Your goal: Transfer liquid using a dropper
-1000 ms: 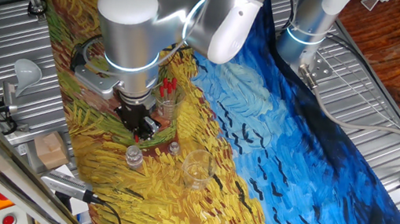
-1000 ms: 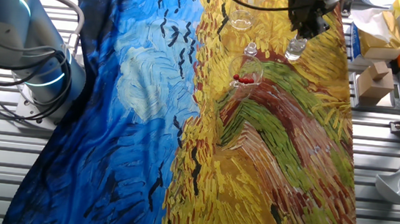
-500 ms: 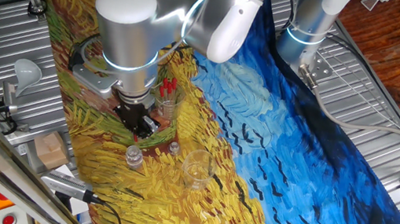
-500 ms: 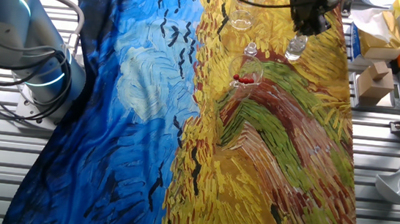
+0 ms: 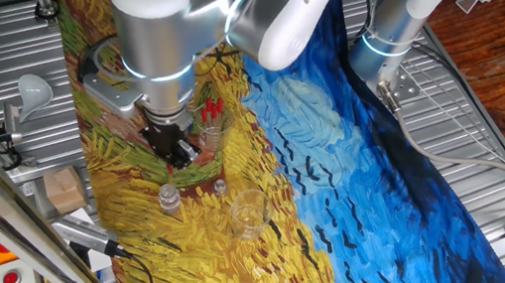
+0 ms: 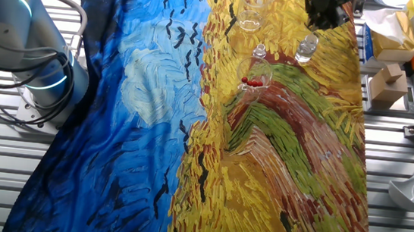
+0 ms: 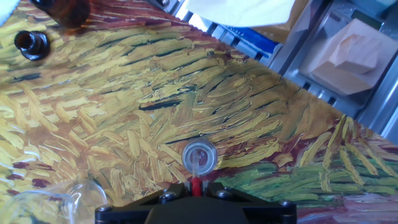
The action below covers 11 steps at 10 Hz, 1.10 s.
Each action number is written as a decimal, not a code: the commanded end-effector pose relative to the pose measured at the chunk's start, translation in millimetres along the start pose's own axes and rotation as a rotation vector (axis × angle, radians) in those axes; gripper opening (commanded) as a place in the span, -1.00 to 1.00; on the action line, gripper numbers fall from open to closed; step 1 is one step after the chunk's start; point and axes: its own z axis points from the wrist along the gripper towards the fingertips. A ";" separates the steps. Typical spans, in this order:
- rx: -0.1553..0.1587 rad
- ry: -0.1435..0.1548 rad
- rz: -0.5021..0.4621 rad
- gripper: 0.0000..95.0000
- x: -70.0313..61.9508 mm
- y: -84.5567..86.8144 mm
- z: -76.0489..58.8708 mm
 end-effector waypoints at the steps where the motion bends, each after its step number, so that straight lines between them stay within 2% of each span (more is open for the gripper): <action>1: -0.004 0.007 0.003 -1.00 0.7 1.0 -4.7; 4: -0.015 0.017 0.007 -1.00 0.6 3.1 -16.4; 11: -0.023 0.022 0.007 -1.00 4.0 4.1 -19.1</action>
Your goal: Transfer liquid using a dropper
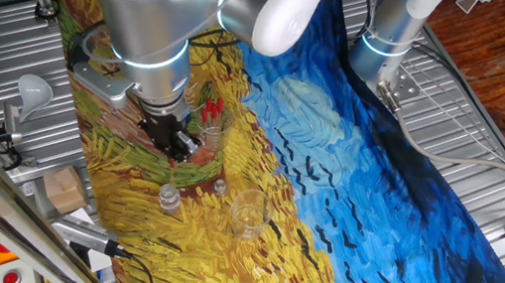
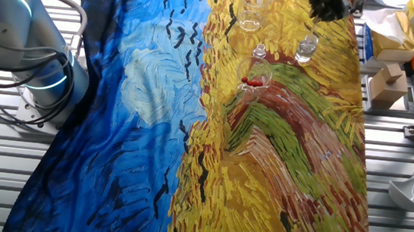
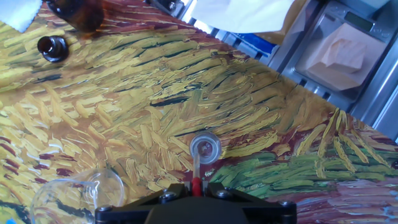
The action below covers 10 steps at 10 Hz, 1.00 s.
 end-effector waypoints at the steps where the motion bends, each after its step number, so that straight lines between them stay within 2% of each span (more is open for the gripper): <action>1: 0.003 -0.003 0.000 -1.00 4.2 0.2 0.2; 10: 0.000 0.000 0.013 -1.00 10.3 1.7 -3.0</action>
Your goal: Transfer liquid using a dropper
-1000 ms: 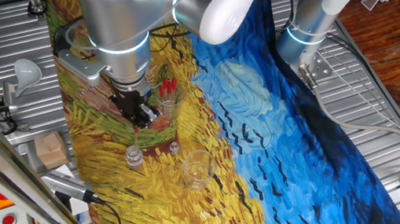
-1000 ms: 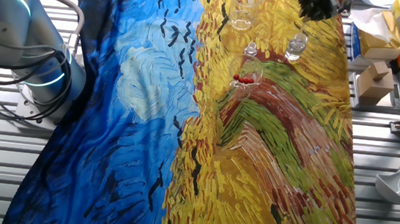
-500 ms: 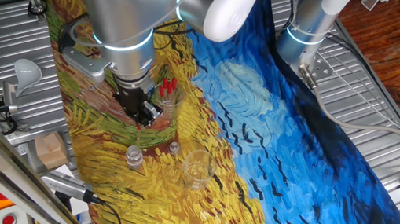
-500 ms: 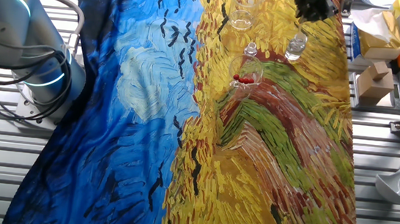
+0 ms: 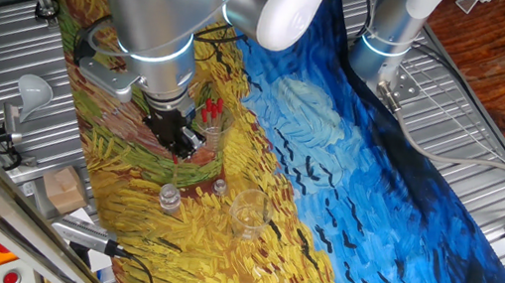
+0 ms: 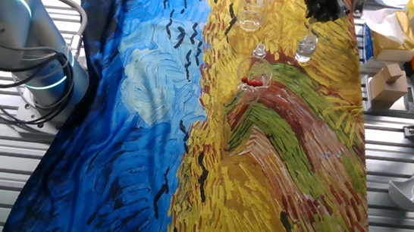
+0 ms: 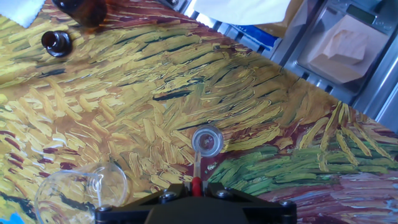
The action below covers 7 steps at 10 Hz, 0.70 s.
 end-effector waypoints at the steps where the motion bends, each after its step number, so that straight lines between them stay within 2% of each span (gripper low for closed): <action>1: 0.002 0.004 0.002 -1.00 0.8 -1.3 -0.3; 5: -0.005 0.003 0.008 -1.00 2.0 -5.2 -1.6; 7: -0.020 -0.005 0.025 -1.00 0.6 -1.4 0.0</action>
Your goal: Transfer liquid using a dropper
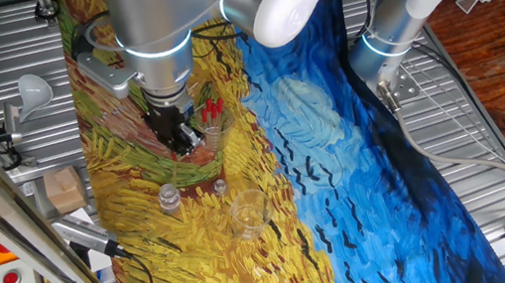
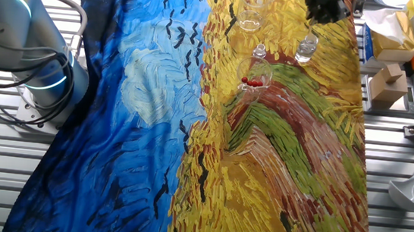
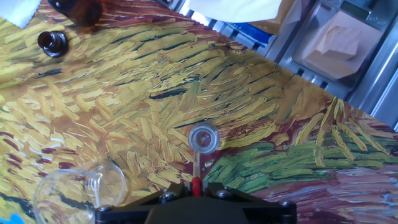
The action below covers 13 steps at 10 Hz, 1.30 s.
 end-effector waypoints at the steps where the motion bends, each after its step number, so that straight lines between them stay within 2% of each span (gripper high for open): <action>1: -0.006 -0.003 0.015 -1.00 -1.2 3.0 1.1; 7: -0.006 -0.001 0.005 -1.00 -1.2 0.2 -0.9; 13: -0.014 0.014 -0.009 -1.00 -3.6 -7.6 -15.7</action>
